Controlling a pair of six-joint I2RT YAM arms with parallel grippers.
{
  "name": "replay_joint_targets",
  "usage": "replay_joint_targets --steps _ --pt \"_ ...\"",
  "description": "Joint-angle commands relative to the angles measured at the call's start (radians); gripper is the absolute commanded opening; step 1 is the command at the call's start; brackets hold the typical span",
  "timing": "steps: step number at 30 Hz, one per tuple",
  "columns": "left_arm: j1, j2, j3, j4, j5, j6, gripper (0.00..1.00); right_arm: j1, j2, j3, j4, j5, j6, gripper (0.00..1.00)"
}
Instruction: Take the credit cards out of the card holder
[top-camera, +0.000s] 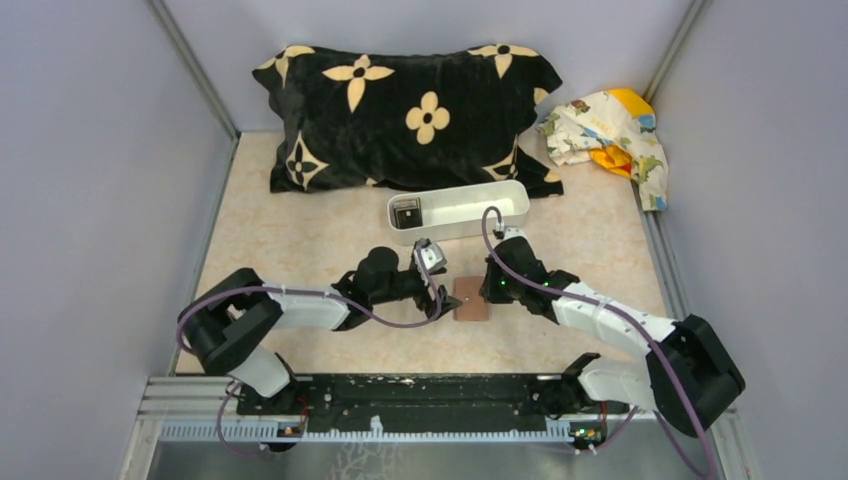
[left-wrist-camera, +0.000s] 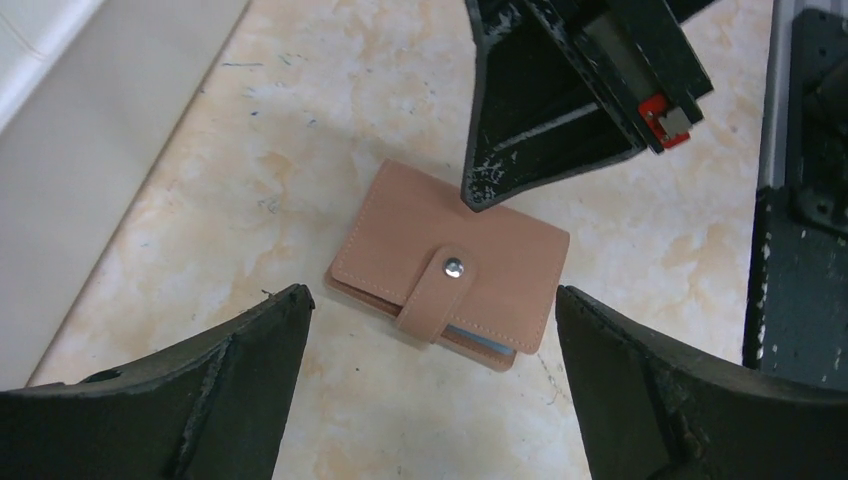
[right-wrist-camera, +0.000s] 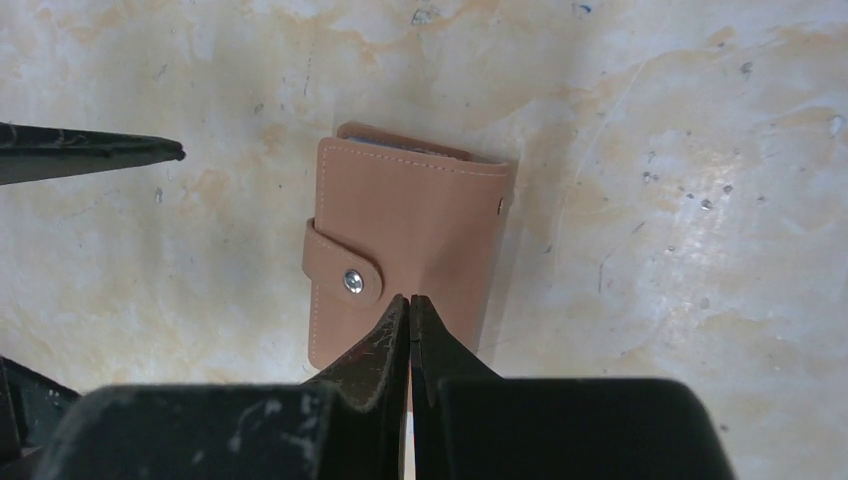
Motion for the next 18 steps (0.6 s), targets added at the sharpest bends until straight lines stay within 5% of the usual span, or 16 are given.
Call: replay_joint_targets --steps 1,18 --pt "-0.007 0.046 -0.046 0.174 0.118 0.117 0.96 0.004 0.036 -0.016 0.146 -0.073 0.01 0.0" --pt "-0.006 0.275 0.008 0.306 0.274 0.203 0.89 0.003 0.137 -0.013 0.179 -0.113 -0.018 0.0"
